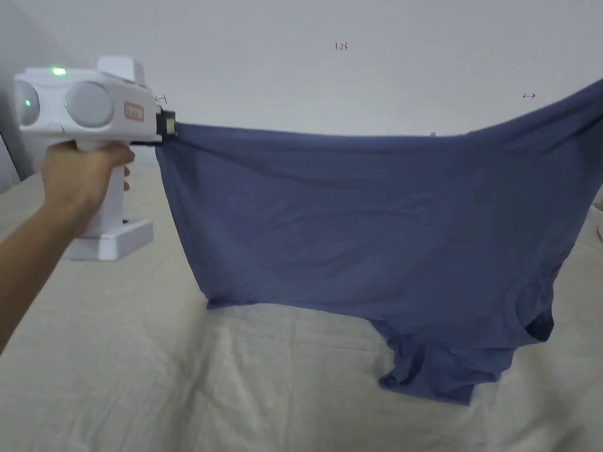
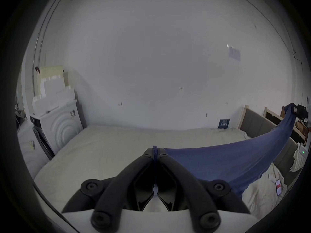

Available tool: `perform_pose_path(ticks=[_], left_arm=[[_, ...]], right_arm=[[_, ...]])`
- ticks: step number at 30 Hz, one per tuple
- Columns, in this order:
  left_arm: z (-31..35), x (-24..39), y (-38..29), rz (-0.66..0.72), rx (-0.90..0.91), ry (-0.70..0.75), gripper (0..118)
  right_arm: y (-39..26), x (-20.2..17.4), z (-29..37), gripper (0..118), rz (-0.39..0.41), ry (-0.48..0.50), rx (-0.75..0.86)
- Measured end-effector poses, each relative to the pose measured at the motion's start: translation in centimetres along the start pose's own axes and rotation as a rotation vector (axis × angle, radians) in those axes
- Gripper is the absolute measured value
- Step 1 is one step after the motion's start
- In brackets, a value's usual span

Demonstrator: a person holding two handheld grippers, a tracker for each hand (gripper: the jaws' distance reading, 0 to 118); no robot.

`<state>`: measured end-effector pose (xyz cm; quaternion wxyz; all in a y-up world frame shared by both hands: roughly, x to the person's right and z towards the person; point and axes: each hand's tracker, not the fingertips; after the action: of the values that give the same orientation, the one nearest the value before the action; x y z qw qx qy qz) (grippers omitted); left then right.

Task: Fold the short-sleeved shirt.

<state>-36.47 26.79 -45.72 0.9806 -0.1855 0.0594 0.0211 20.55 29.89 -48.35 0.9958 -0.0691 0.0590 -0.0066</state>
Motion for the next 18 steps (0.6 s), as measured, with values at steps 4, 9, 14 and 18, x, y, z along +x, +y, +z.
perform_pose_path(ticks=[4,9,14,18], left_arm=[[-2.1,-0.7,-5.2,0.003,-0.088,0.001,0],[-2.8,-1.5,-11.8,0.004,-0.192,0.013,0],[-0.9,-2.6,-18.2,0.028,-0.268,0.002,0],[2.1,-3.3,-23.3,0.022,-0.322,0.0,0]], right_arm=[[-5.8,-0.1,-0.7,2,0.01,0.005,-0.122],[-12.7,0.6,-0.9,2,-0.001,0.008,-0.239],[-18.4,0.7,1.8,2,-0.025,0.028,-0.32],[-22.6,0.6,5.8,2,-0.054,0.039,-0.376]])
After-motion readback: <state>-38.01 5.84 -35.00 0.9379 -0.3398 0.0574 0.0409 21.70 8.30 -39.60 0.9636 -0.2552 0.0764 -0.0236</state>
